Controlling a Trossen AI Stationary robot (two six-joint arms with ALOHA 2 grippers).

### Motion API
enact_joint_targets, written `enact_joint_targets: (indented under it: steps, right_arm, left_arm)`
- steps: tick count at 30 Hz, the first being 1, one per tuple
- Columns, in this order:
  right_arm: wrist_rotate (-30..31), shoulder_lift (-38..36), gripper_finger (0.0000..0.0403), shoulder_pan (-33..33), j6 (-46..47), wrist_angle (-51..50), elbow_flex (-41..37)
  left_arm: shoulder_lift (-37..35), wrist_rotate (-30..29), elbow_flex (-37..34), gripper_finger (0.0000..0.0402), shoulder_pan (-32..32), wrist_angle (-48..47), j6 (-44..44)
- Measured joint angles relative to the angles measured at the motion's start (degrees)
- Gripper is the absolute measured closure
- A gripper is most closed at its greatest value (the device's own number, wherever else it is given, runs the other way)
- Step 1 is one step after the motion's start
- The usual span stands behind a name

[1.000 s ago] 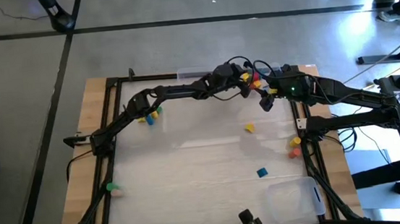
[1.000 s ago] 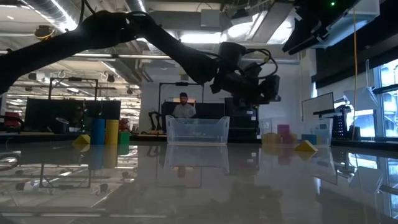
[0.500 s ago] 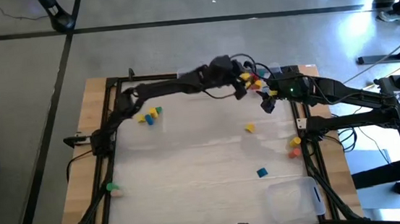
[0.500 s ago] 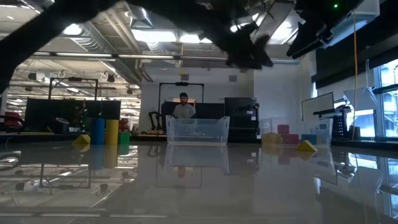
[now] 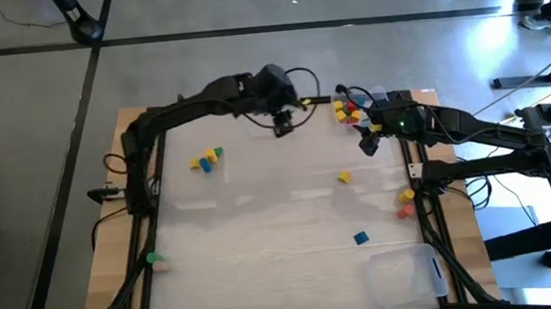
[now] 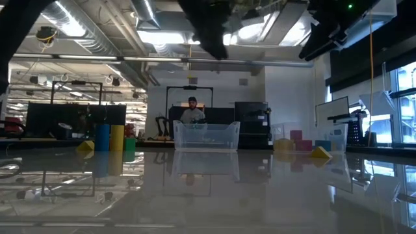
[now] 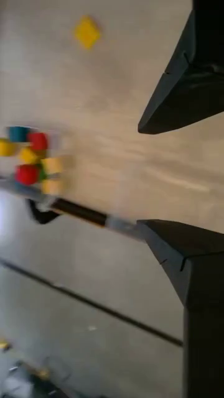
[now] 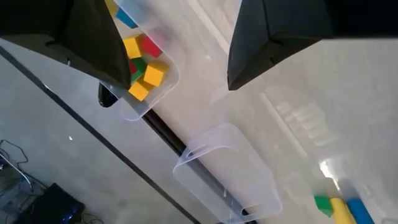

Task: Sort blocks by size
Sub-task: Put the blue cylindrical block into the top left transparent bin

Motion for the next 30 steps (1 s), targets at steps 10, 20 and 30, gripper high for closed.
enact_joint_targets:
  steps: [10, 20, 30]
  right_arm:
    - [0.0, 2.4, 0.0137, 0.0, -0.2, 1.8, 0.0]
    - [0.0, 7.2, 0.0137, 0.0, -4.1, 5.1, 0.0]
    - [0.0, 10.7, 0.0137, 0.0, -5.8, 5.4, 0.0]
  left_arm:
    - [-21.5, -1.3, -25.4, 0.0176, -1.6, -1.5, -9.3]
    - [-41.6, -5.5, -47.4, 0.0176, -2.5, 2.5, -24.4]
    - [-44.3, -5.4, -56.2, 0.0176, -2.4, 1.1, -31.0]
